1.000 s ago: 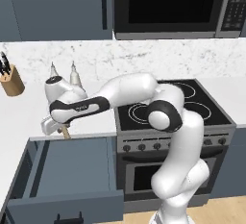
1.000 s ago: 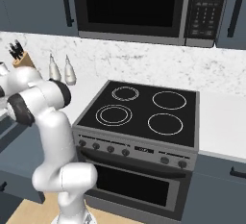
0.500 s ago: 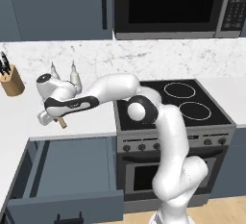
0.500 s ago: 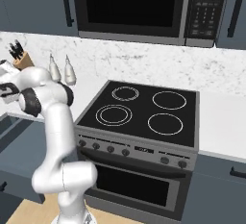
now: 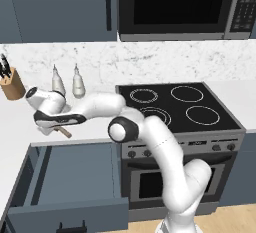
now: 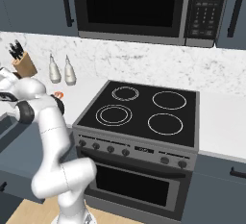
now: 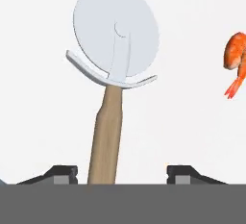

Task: Pick the pizza cutter from the drawer and place it on the counter.

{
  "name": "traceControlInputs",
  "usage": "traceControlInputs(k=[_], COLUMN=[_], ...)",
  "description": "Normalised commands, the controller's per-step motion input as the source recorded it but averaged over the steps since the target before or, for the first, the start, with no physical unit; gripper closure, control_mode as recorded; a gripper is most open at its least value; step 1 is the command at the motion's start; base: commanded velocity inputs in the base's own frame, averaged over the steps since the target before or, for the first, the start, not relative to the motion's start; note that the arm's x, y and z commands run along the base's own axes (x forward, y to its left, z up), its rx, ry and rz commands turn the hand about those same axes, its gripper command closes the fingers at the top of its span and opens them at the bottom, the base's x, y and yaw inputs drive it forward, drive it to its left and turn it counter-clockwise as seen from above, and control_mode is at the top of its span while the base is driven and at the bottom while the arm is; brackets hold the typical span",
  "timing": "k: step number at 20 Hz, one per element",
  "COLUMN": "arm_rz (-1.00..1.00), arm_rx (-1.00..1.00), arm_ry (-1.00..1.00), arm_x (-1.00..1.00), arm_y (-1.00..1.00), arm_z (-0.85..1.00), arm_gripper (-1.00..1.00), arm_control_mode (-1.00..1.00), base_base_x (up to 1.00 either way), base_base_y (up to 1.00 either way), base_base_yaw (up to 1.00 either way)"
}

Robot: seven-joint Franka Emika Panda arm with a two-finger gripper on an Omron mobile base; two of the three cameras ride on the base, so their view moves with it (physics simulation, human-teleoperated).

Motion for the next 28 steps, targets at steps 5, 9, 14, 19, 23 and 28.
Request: traceControlInputs(k=[5, 9, 14, 19, 23, 28], arm_rz=[0.01, 0.10, 0.10, 0.03, 0.03, 0.02], arm_rx=[0.04, 0.00, 0.00, 0.02, 0.06, 0.23], arm_ry=[-0.11, -0.13, -0.20, -0.17, -0.12, -0.13], arm_x=[-0.58, -1.00, -1.00, -1.00, -1.00, -1.00], arm_y=[-0.48, -1.00, -1.00, -1.00, -1.00, -1.00], arm_z=[1.00, 0.56, 0.04, -0.01, 0.00, -0.11], arm_gripper=[-1.00, -1.00, -1.00, -1.00, -1.00, -1.00], arm_control_mode=[-1.00, -1.00, -1.00, -1.00, -1.00, -1.00], base_base_x=[0.00, 0.00, 0.00, 0.00, 0.00, 0.00], base_base_y=[0.00, 0.00, 0.00, 0.00, 0.00, 0.00], base_base_yaw=[0.00, 0.00, 0.00, 0.00, 0.00, 0.00])
